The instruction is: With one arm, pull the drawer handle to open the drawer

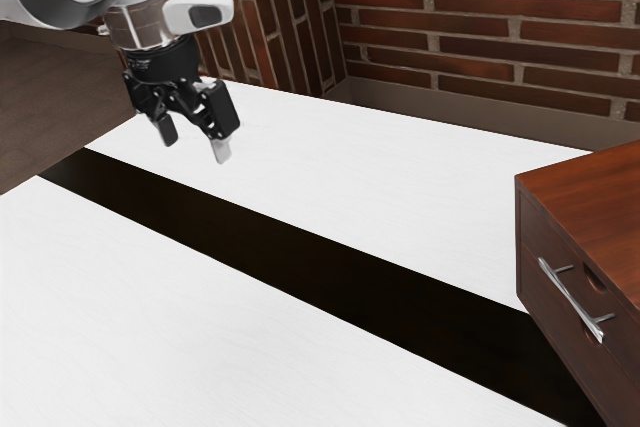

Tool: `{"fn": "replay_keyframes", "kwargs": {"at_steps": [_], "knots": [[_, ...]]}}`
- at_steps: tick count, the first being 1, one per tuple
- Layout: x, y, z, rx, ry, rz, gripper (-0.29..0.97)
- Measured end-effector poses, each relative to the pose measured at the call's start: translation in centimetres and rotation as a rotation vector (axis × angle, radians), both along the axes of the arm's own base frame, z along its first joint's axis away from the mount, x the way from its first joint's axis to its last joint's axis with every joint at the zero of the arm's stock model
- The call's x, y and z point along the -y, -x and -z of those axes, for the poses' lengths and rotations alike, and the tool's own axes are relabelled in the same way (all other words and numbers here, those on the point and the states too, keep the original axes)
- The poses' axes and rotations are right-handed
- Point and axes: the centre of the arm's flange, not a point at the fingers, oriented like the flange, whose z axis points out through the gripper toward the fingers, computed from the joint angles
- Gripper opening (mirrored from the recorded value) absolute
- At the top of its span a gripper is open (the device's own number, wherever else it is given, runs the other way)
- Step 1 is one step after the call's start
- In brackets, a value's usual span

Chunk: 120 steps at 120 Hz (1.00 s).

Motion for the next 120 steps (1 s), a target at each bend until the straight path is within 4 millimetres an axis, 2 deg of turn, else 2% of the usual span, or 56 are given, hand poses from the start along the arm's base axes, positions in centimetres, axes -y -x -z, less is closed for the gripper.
{"fn": "replay_keyframes", "kwargs": {"at_steps": [22,26,36,40,46,56,90,106,120], "knots": [[-2.3,0.4,-0.1,-0.001,0.001,-0.038,0.68],[-2.6,0.9,-1.5,0.027,0.000,-0.045,0.68],[-3.3,3.6,-8.8,0.176,-0.016,-0.065,0.68],[-3.5,4.8,-10.8,0.217,-0.021,-0.073,0.68],[-3.8,5.9,-12.4,0.250,-0.023,-0.083,0.68],[-3.5,6.5,-13.1,0.265,0.003,-0.073,0.68],[1.8,5.0,-12.3,0.252,0.072,0.050,0.68],[2.5,1.2,-7.7,0.157,0.097,0.070,0.68],[-0.6,0.8,-3.4,0.064,0.092,0.004,0.68]]}}
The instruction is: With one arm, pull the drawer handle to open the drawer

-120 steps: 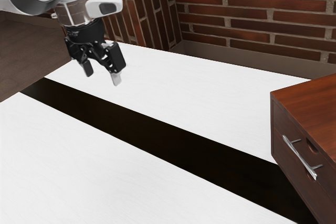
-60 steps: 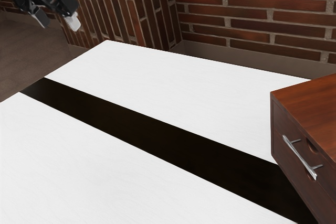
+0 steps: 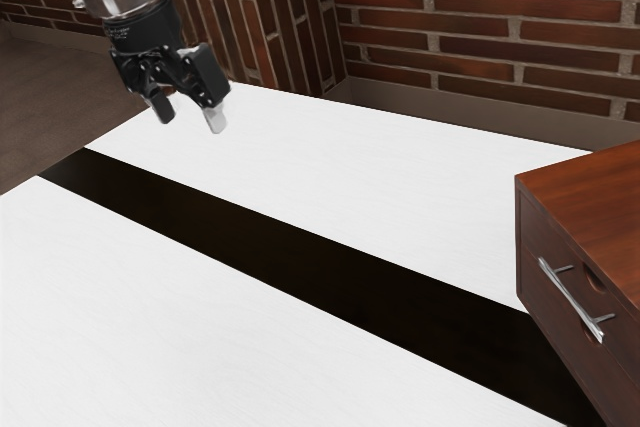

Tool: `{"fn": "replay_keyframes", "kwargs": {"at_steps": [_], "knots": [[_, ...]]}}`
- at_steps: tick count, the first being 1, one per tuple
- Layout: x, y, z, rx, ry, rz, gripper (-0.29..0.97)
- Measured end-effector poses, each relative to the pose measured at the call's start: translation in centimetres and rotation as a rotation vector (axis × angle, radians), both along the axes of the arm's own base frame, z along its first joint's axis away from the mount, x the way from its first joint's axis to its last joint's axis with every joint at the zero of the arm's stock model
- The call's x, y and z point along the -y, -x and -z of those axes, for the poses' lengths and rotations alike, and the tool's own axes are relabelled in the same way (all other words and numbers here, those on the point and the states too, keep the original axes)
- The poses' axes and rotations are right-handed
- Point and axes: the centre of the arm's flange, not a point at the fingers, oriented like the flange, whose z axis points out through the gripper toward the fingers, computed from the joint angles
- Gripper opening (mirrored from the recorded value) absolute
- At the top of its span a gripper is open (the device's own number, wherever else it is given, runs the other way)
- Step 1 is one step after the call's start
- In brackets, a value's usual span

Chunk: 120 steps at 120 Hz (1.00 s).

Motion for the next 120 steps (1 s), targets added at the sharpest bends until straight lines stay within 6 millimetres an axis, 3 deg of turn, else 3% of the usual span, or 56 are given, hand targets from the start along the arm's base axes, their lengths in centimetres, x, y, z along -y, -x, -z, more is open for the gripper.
{"fn": "replay_keyframes", "kwargs": {"at_steps": [6,12,24,41,50,70,81,120], "knots": [[-1.6,0.9,1.6,-0.008,-0.002,-0.036,0.68],[-2.4,3.1,2.8,-0.012,0.003,-0.066,0.68],[0.2,7.4,4.9,-0.005,0.005,-0.042,0.68],[1.1,9.4,9.2,-0.009,0.063,-0.080,0.68],[2.8,9.6,9.4,0.020,0.117,-0.105,0.68],[7.0,9.3,14.3,0.035,0.309,-0.245,0.68],[9.6,8.8,15.7,0.077,0.432,-0.331,0.68],[19.1,7.2,16.2,0.139,0.735,-0.540,0.68]]}}
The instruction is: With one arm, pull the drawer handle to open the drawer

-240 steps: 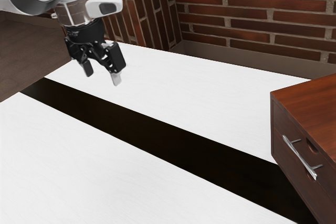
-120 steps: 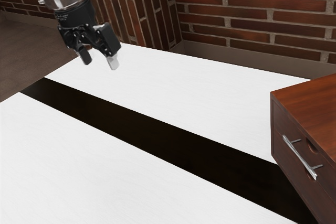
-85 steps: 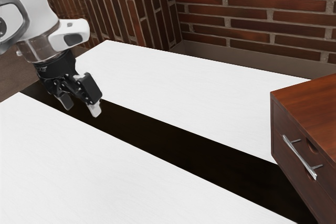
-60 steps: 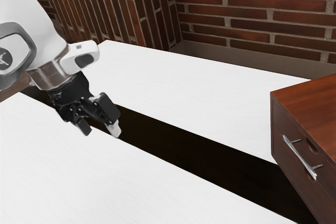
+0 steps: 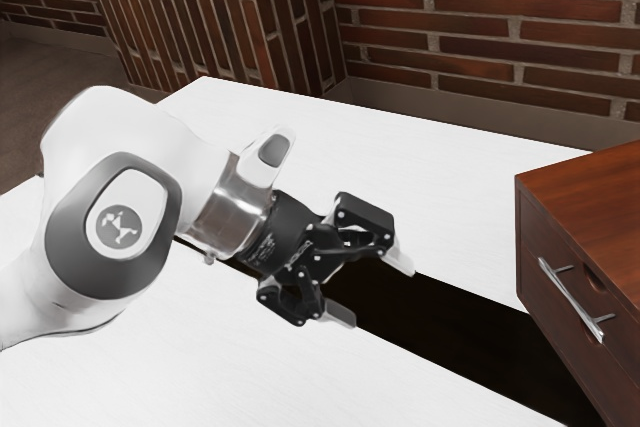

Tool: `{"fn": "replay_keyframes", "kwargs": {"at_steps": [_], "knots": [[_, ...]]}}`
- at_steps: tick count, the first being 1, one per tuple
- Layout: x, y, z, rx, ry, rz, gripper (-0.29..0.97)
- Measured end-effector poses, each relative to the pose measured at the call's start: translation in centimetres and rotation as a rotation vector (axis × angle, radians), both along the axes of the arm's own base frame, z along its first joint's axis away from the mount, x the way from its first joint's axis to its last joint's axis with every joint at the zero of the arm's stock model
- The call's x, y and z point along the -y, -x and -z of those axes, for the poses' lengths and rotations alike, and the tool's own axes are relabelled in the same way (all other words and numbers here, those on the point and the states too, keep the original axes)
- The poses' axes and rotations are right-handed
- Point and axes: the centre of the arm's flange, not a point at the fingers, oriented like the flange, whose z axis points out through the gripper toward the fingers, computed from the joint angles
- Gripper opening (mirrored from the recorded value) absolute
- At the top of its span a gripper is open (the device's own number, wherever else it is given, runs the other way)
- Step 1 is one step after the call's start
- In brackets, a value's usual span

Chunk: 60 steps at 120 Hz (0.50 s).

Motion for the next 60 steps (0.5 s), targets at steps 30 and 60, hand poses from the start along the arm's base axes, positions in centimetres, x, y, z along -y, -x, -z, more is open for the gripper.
{"fn": "replay_keyframes", "kwargs": {"at_steps": [30,60], "knots": [[1.7,-1.7,1.9,-0.033,0.102,-0.144,0.68],[3.5,-5.7,3.6,-0.067,0.168,-0.222,0.68]]}}
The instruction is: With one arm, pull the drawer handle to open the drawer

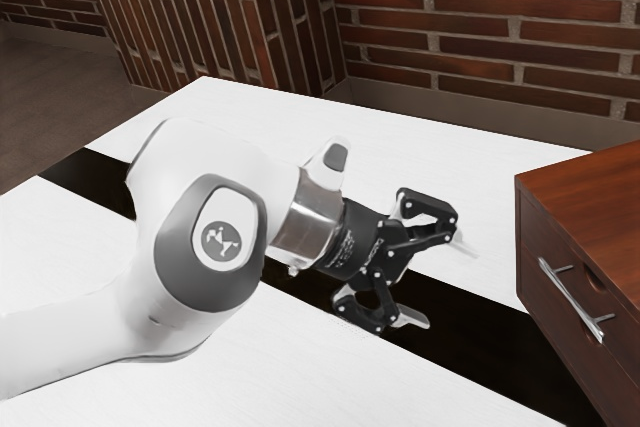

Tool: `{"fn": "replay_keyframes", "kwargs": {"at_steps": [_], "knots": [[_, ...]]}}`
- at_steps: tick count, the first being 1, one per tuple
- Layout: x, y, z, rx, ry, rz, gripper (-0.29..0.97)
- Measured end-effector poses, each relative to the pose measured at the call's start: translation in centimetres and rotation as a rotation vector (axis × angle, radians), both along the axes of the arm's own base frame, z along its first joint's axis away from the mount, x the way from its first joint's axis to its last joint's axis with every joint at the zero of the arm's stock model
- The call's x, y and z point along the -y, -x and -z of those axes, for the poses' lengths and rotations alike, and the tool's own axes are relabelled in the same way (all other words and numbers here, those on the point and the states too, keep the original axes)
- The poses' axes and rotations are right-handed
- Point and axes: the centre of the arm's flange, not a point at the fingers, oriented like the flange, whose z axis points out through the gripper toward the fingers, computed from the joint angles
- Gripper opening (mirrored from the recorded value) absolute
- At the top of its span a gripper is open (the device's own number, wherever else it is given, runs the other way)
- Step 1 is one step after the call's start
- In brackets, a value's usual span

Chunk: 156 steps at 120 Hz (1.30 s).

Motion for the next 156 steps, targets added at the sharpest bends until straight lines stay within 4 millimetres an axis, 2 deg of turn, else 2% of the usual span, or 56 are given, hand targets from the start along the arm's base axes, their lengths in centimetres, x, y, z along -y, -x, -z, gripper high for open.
{"fn": "replay_keyframes", "kwargs": {"at_steps": [15,27,56,72,81,95,124,156], "knots": [[0.7,-1.4,0.6,-0.020,0.039,-0.010,0.68],[1.7,-1.7,1.1,-0.032,0.057,-0.009,0.68],[5.2,-0.9,1.5,-0.034,0.056,0.018,0.68],[4.7,-1.5,1.1,-0.024,0.069,-0.009,0.68],[5.5,-1.7,1.9,-0.028,0.078,-0.008,0.68],[5.1,-2.3,2.6,-0.026,0.085,-0.028,0.68],[5.9,-2.7,4.2,-0.047,0.116,-0.019,0.68],[6.2,-2.8,4.7,-0.024,0.096,-0.015,0.68]]}}
